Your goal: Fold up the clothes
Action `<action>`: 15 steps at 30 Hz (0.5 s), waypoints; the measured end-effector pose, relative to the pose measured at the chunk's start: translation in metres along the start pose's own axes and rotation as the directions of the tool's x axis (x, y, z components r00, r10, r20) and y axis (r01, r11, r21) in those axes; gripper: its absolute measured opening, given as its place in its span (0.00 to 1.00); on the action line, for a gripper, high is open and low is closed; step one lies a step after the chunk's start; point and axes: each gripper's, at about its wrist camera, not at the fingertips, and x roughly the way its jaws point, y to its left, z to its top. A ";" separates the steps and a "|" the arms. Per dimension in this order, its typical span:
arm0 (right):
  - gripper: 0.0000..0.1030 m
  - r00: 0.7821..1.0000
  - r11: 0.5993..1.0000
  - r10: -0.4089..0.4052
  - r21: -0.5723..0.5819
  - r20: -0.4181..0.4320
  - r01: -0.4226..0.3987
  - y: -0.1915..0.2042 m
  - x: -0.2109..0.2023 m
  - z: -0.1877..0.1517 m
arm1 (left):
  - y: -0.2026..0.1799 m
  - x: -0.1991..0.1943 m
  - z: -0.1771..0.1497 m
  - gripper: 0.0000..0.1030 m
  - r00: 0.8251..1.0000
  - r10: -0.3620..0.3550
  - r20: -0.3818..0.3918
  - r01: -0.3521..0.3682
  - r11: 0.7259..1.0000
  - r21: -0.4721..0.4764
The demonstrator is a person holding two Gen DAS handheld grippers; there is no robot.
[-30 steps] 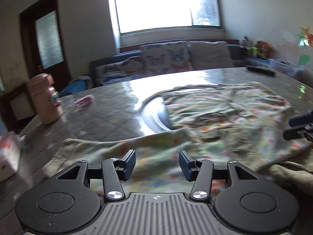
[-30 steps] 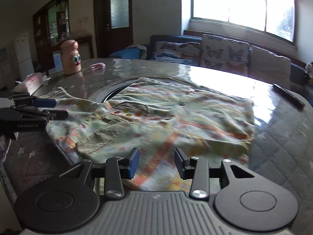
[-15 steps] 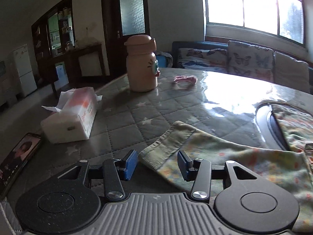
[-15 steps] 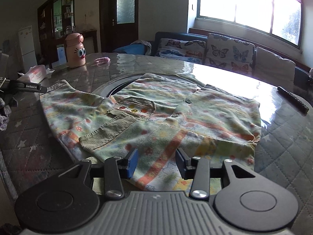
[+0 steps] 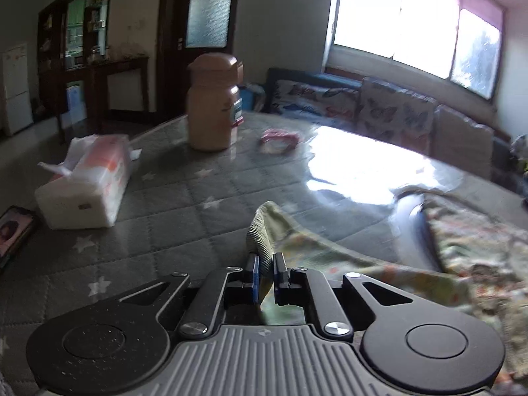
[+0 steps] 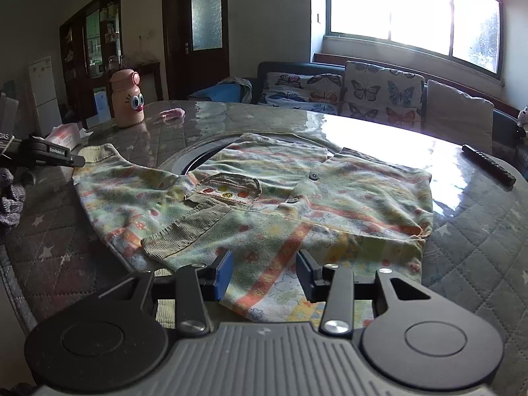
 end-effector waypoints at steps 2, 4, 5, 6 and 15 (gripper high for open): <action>0.41 1.000 1.000 -0.006 0.010 0.008 0.005 -0.003 -0.003 0.000 | -0.016 -0.012 0.004 0.08 0.997 -0.070 0.023 0.069 0.997 0.017; 0.41 1.000 1.000 -0.013 0.022 0.017 0.012 -0.006 -0.006 0.000 | -0.035 -0.020 0.005 0.08 0.989 -0.143 0.031 0.141 0.989 0.043; 0.41 1.000 0.999 -0.015 0.033 0.020 0.014 -0.008 -0.008 0.000 | -0.045 -0.025 0.006 0.08 0.983 -0.179 0.035 0.177 0.983 0.056; 0.41 1.000 0.999 -0.019 0.045 0.023 0.017 -0.011 -0.010 -0.001 | -0.054 -0.029 0.007 0.08 0.976 -0.215 0.038 0.212 0.975 0.069; 0.41 0.995 0.986 -0.084 0.149 0.062 0.074 -0.040 -0.030 -0.006 | -0.143 -0.060 0.002 0.07 0.863 -0.506 0.010 0.495 0.848 0.187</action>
